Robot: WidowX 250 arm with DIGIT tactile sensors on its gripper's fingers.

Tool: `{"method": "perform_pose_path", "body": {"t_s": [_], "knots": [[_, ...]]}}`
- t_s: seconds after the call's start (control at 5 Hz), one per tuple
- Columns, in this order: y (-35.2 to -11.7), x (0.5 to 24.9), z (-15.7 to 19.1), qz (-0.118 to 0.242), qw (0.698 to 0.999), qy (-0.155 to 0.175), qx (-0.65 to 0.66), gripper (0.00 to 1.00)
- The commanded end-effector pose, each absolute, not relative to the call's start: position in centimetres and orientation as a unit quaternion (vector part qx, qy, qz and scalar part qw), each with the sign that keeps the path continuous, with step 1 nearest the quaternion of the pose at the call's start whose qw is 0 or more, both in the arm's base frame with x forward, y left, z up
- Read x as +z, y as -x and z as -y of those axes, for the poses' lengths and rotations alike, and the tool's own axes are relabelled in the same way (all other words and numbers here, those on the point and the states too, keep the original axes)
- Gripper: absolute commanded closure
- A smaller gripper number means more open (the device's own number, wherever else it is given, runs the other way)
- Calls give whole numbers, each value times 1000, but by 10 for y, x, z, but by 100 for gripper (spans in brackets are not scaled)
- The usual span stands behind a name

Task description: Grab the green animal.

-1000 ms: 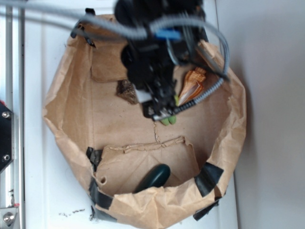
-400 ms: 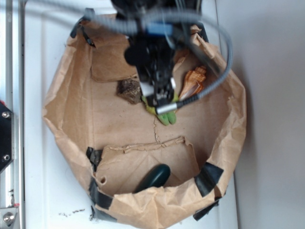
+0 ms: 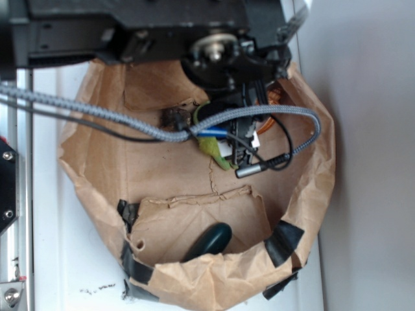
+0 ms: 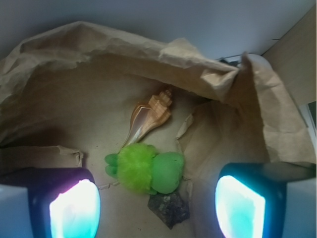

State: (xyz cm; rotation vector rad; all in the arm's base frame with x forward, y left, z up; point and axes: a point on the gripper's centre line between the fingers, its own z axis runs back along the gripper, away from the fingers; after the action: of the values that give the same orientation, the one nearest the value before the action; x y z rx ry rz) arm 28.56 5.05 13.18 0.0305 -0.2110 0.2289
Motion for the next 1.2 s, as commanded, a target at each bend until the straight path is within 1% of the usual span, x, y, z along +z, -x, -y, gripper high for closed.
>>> {"method": "perform_pose_path", "body": {"t_s": [0.0, 0.2, 0.4, 0.6, 0.8, 1.0], "knots": [[-304, 131, -55, 128, 991, -45, 8, 0], [-311, 115, -55, 135, 982, -71, -114, 0], [-311, 107, -59, 118, 975, -64, -176, 0], [-309, 100, -60, 116, 971, -67, -198, 0], [-304, 89, -58, 111, 966, -84, -217, 0], [-297, 80, -55, 91, 965, -75, -235, 0]]}}
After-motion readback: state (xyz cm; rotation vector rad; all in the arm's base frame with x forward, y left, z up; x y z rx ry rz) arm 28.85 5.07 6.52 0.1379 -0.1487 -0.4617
